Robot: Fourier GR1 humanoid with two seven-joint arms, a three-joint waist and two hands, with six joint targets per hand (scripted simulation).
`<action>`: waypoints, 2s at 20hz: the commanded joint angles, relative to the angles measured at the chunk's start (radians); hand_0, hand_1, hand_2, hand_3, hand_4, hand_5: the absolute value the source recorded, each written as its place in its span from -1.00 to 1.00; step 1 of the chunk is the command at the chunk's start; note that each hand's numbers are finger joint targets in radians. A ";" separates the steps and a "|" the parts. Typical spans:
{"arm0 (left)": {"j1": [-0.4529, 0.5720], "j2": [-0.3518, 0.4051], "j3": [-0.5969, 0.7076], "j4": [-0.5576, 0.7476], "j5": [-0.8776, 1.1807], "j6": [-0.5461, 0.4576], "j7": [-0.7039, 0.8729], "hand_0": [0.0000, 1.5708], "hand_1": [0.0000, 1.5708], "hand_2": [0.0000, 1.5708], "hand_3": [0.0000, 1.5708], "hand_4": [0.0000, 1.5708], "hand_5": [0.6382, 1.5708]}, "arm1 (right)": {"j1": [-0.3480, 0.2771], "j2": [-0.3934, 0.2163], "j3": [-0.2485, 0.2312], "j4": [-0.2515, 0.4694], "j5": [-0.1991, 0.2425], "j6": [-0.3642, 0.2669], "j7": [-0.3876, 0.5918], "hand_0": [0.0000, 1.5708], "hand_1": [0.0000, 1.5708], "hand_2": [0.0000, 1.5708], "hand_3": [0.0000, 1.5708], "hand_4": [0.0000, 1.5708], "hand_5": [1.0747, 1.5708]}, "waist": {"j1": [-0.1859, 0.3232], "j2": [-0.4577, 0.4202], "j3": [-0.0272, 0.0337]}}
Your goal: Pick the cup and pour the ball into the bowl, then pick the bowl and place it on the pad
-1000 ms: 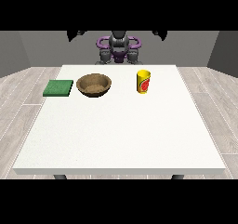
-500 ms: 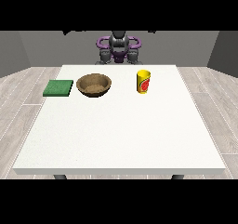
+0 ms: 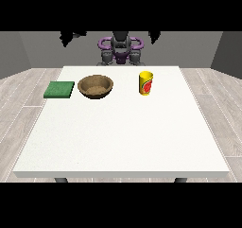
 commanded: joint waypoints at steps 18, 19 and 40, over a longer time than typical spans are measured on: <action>-0.200 0.061 0.219 0.656 0.011 -0.111 -0.614 -1.00 -1.00 -1.00 -1.00 -1.00 0.78 | -0.219 -0.072 -0.102 0.249 -0.004 0.034 -0.191 -1.00 -1.00 -1.00 -1.00 -0.78 1.00 | -0.005 0.185 -0.0002; -0.202 0.029 0.229 0.717 -0.011 -0.061 -0.696 -1.00 -1.00 -1.00 -1.00 -1.00 0.78 | -0.220 -0.110 -0.109 0.183 -0.057 0.080 -0.114 -1.00 -1.00 -1.00 -1.00 -0.78 1.00 | -0.060 0.198 -0.0005; -0.329 0.063 0.125 0.998 -0.362 0.396 -0.693 0.64 0.64 1.00 1.00 0.48 0.95 | -0.282 -0.263 -0.198 0.301 -0.172 0.188 0.011 -1.00 -1.00 -1.00 -0.79 -0.84 1.00 | -0.110 0.054 0.0029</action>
